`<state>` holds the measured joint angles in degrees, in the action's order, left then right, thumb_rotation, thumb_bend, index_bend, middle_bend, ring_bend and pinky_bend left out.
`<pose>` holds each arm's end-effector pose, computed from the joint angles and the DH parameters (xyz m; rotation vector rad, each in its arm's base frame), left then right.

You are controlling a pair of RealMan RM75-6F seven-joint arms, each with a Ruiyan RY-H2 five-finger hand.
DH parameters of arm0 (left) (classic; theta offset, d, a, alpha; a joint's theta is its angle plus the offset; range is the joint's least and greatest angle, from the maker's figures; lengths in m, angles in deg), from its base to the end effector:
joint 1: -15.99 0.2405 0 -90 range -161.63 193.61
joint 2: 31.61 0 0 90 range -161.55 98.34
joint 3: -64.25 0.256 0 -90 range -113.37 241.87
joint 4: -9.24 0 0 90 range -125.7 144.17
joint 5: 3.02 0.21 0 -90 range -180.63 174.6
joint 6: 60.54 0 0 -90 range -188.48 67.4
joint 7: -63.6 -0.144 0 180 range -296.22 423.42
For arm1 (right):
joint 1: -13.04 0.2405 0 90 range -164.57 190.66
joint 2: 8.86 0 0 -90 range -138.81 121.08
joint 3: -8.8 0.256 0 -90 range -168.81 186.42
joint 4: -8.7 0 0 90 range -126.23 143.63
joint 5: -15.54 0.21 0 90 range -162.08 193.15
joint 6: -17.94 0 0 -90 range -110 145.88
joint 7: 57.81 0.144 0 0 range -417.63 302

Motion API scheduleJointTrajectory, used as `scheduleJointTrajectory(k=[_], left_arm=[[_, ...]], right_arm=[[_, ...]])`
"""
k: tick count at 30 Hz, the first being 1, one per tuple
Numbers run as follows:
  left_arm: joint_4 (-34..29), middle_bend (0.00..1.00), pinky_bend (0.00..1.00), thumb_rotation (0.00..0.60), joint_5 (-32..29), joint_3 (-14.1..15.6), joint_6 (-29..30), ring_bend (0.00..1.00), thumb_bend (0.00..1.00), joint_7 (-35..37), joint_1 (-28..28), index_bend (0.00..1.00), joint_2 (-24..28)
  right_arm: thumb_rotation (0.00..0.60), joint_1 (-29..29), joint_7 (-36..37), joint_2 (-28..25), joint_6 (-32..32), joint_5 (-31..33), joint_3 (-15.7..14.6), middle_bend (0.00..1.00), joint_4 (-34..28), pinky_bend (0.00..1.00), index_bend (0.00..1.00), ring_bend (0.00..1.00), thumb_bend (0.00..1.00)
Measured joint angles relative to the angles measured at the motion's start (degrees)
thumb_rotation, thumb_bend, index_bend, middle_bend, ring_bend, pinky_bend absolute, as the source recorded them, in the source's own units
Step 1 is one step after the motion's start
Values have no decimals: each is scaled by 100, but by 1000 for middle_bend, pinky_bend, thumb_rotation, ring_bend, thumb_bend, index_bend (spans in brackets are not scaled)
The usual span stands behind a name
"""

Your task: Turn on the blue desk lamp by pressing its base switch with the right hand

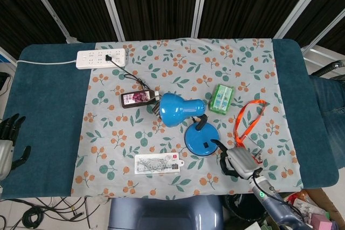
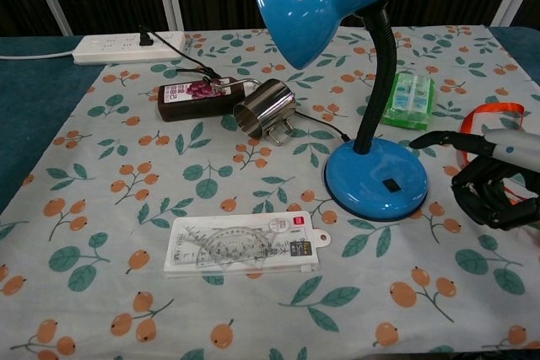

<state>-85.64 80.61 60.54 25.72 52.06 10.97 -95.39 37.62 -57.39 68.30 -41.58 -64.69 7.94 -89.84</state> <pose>-0.3051 0.1841 0.1638 -1.3863 -0.7726 -0.7860 -0.2166 -0.2289 0.0150 1.8242 -1.3564 0.9765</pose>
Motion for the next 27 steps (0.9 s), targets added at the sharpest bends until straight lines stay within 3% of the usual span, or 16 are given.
scheduleJointTrajectory(k=[27], left_arm=[[1, 43, 0, 600, -6, -1, -2, 67, 371, 19, -4, 70, 7]], right_arm=[[600, 84, -474, 530, 305, 373, 37, 666, 421, 643, 138, 733, 597]])
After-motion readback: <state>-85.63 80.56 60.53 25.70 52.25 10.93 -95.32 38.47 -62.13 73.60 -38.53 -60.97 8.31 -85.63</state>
